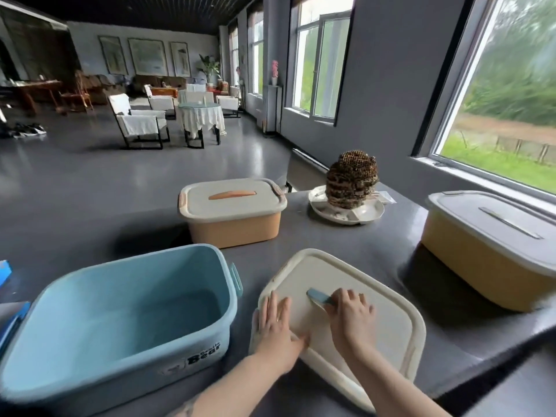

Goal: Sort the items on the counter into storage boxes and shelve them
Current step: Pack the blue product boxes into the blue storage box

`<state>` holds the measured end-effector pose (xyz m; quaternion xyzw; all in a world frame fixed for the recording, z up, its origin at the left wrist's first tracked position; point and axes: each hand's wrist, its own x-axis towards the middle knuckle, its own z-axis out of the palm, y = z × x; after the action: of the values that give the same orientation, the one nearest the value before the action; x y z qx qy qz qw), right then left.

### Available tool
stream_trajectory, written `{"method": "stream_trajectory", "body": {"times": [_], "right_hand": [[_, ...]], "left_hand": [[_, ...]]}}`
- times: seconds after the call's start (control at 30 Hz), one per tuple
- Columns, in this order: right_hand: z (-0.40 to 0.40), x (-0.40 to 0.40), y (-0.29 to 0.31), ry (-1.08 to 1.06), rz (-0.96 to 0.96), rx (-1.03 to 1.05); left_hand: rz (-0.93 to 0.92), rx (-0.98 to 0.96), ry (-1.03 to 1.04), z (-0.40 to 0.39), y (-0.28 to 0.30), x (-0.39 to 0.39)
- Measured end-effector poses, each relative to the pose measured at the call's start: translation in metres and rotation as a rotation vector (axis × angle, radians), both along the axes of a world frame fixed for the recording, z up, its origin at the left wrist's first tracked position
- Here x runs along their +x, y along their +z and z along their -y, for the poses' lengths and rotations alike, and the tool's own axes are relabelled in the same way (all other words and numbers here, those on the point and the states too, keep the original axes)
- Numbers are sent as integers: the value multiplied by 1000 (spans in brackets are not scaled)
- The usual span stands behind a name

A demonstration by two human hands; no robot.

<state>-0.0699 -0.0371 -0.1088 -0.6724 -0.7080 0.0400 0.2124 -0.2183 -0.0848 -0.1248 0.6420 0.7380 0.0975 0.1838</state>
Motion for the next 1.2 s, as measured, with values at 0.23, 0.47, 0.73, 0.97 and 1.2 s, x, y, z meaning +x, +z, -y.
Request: {"method": "stream_trajectory", "body": {"times": [0.23, 0.47, 0.73, 0.97, 1.2], "right_hand": [[-20, -2, -13, 36, 106, -132], [-23, -92, 37, 395, -486, -56], [0, -202, 66, 711, -228, -189], [34, -216, 64, 703, 41, -60], [42, -223, 73, 666, 5, -109]], "left_hand": [[-25, -21, 47, -11, -9, 1], [72, 825, 242, 8, 77, -23], [-222, 402, 960, 124, 90, -209], [-135, 260, 1106, 171, 67, -239], [-82, 287, 1057, 183, 66, -248]]}}
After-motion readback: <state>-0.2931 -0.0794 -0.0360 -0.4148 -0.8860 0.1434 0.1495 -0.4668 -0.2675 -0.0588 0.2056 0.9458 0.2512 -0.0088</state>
